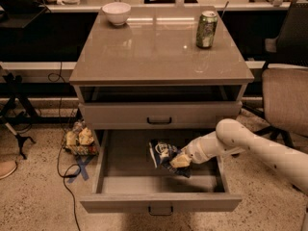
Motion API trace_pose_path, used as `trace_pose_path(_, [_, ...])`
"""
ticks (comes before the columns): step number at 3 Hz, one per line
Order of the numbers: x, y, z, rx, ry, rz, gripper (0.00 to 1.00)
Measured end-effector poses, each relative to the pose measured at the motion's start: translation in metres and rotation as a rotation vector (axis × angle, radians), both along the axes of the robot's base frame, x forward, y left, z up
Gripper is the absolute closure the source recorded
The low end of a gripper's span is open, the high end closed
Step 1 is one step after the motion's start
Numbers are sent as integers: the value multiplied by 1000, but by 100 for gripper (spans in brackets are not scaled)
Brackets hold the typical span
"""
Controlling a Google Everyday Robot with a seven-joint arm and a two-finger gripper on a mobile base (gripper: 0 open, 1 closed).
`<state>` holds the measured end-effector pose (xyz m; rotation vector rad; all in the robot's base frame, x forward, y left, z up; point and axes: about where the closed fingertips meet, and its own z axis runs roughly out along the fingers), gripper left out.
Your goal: Place blue chip bag into middle drawer
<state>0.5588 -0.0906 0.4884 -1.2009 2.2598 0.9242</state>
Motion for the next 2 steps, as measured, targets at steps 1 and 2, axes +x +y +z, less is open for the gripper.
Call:
trace_pose_path(1, [6,31,-17,59,-30,-38,78])
trace_pose_path(2, [10,45,-26,83,-39,-54,55])
